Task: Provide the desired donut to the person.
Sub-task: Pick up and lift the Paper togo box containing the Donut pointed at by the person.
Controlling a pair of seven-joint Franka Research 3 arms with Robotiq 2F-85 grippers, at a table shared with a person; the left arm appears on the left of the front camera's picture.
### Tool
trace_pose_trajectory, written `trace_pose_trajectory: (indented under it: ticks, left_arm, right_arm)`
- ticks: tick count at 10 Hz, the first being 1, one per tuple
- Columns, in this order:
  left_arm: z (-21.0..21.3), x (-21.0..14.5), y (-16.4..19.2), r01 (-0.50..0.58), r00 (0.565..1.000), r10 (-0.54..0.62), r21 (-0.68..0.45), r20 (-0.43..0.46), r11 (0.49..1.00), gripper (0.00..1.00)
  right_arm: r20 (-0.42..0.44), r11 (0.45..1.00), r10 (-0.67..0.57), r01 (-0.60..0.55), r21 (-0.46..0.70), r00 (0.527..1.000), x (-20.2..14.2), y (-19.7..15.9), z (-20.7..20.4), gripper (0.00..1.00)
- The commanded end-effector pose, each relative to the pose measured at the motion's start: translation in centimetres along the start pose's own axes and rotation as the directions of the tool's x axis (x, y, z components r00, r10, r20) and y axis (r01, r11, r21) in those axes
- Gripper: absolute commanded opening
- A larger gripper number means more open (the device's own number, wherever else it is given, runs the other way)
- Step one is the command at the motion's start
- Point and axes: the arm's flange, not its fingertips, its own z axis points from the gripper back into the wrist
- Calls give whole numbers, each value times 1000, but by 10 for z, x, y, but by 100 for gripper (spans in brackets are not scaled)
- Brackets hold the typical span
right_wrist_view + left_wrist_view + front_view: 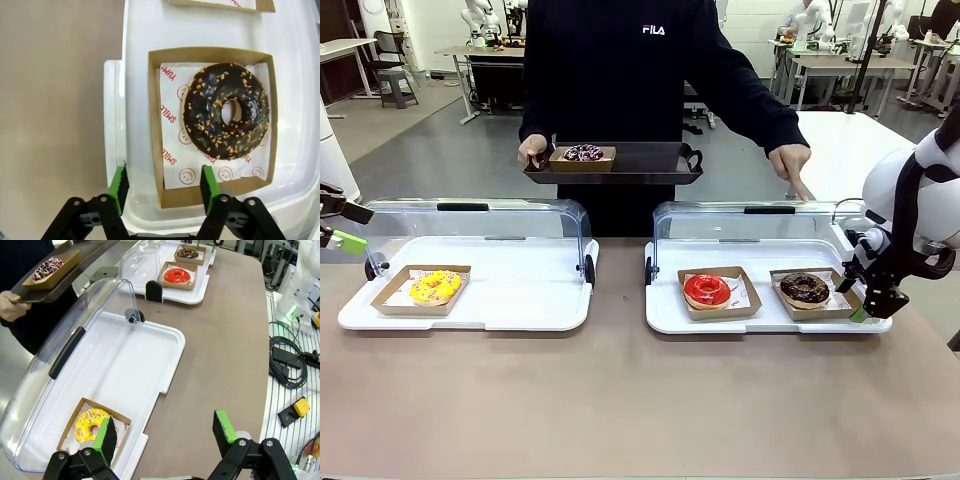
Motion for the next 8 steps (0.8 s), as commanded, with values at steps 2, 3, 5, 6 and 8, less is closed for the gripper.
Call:
trace_pose_trajectory:
  ticks: [2, 3, 5, 6, 8]
  left_arm:
    - [0, -1, 0, -6, 1000, 6, 3, -1, 1000, 100]
    - [0, -1, 0, -6, 1000, 6, 3, -1, 1000, 100]
    - [0, -1, 0, -6, 1000, 6, 3, -1, 1000, 100]
    - [0, -1, 0, -6, 1000, 6, 3, -1, 1000, 100]
    - [0, -1, 0, -6, 1000, 6, 3, -1, 1000, 100]
  right_arm:
    - [-18, 999, 28, -28, -36, 999, -9, -10, -8, 0]
    - [-16, 999, 33, -34, -37, 999, -10, -10, -8, 0]
    - [-27, 999, 33, -34, -14, 999, -12, -13, -13, 0]
    - [-21, 999, 38, -39, -12, 999, -12, -13, -12, 0]
    - [-16, 1000, 26, -26, -1, 1000, -14, -14, -12, 0]
